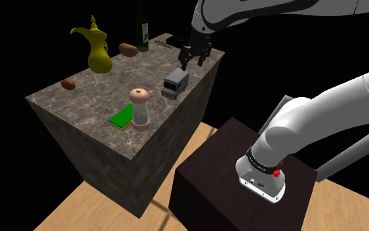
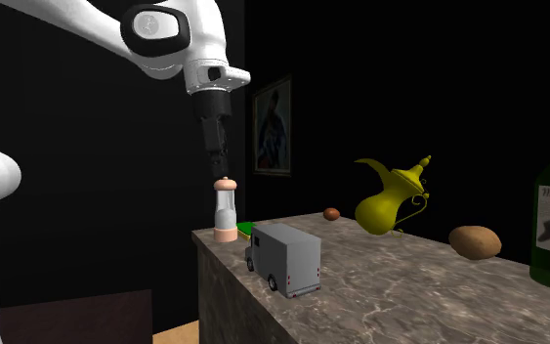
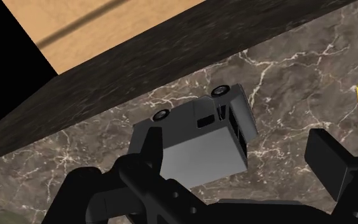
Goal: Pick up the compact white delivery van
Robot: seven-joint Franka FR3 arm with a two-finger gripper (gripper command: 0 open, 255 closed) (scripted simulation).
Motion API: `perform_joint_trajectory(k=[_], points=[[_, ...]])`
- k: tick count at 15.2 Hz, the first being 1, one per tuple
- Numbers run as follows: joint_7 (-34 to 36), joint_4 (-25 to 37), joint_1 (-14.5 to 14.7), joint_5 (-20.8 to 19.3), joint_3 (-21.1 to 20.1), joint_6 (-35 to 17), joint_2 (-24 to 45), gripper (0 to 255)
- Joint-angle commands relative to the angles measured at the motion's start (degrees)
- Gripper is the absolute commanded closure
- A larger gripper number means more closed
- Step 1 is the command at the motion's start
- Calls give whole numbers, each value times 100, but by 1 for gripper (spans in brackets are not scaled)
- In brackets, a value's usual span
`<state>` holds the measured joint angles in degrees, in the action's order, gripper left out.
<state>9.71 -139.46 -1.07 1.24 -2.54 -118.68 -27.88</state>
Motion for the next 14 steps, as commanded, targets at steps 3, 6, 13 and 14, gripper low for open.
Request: perform_joint_trajectory(k=[3, 6, 13, 14], points=[[125, -45, 2, 51, -54, -656, 723, 0], [200, 12, -1, 78, -81, -1119, 1329, 0], [241, -112, 0, 87, -99, -1778, 1912, 0], [241, -145, 0, 85, -100, -1862, 1963, 0]])
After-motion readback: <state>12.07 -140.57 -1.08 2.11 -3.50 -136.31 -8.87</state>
